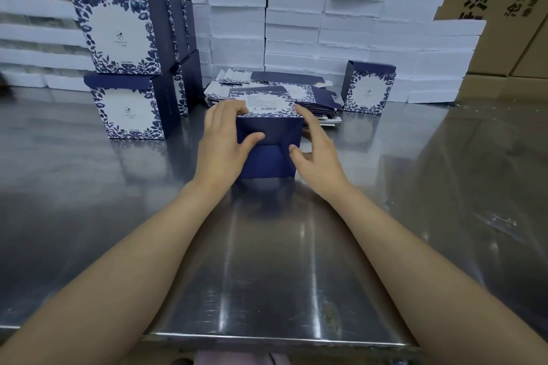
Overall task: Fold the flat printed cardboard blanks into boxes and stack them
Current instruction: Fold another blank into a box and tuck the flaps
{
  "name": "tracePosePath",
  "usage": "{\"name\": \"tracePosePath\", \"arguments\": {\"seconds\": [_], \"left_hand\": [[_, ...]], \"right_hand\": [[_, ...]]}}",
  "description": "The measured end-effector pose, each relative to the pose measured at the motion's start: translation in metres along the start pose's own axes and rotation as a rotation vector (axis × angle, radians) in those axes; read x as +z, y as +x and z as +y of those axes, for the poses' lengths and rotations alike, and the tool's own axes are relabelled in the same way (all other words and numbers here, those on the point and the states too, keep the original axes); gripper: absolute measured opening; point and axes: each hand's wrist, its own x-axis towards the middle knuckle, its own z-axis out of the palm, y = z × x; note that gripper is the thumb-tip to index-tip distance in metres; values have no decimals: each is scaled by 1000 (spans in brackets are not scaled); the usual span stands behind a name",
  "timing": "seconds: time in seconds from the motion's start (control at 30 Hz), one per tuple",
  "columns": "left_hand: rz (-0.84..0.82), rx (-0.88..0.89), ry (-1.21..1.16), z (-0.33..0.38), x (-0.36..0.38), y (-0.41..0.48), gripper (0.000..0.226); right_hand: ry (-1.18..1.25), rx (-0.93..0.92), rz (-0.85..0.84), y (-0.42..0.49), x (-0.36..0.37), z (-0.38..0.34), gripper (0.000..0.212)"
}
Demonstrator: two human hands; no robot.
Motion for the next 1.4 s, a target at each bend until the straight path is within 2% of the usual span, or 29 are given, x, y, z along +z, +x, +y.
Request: {"name": "tracePosePath", "arguments": {"seconds": [0.2,0.27,0.3,0.33,0.4,0.47,0.5,0.57,0.63,0.7,0.8,0.87,0.97,1.07,1.17,1.27,1.33,1.4], "left_hand": [[-58,10,34,1,-3,0,40],[-47,12,-93,3,-4,0,25],[-4,-41,-232,5,-5,2,19],[53,-134,-380,6,-7,4,24],[121,-369,-580,9,-10,9,24],[36,-588,-607,8,-9,11,13],[-43,-673,-651,6,-6,10,16],[-128,-755,-743,7,-3,9,38],[-101,-670,-721,9,-4,9,57],[-86,-501,-715,9,-7,9,66],[-149,-302,-668,3,-7,5,72],[-118,-354,-658,5,-6,4,68],[110,-555,-619,6,-5,4,38],[186,-689,-554,-3,-4,5,21],[57,-744,-634,-4,0,7,23],[-188,-713,-688,-4,6,4,35],[-307,-703,-687,-6,9,3,46],[-254,-726,-697,-7,10,4,54]], "right_hand": [[-44,-47,20,0,0,2,58],[-97,-66,46,0,-1,1,50],[-116,-69,66,0,-2,0,46],[-127,-66,87,0,-2,-1,43],[-147,-66,112,0,-3,-3,40],[-129,-92,99,0,-3,-4,37],[-108,-109,89,0,-3,-4,36],[-84,-138,91,0,-3,-4,33],[-76,-148,114,3,-6,-3,28],[-111,-189,119,3,-10,-1,20],[-182,-220,82,1,-9,1,31],[-222,-96,95,-1,-7,4,37],[-288,179,193,2,-10,12,43],[-245,286,276,3,-13,11,42],[-50,298,302,5,-9,5,39],[48,312,186,7,-2,3,32],[7,260,135,6,-1,3,44],[-35,207,168,5,-1,1,61]]}}
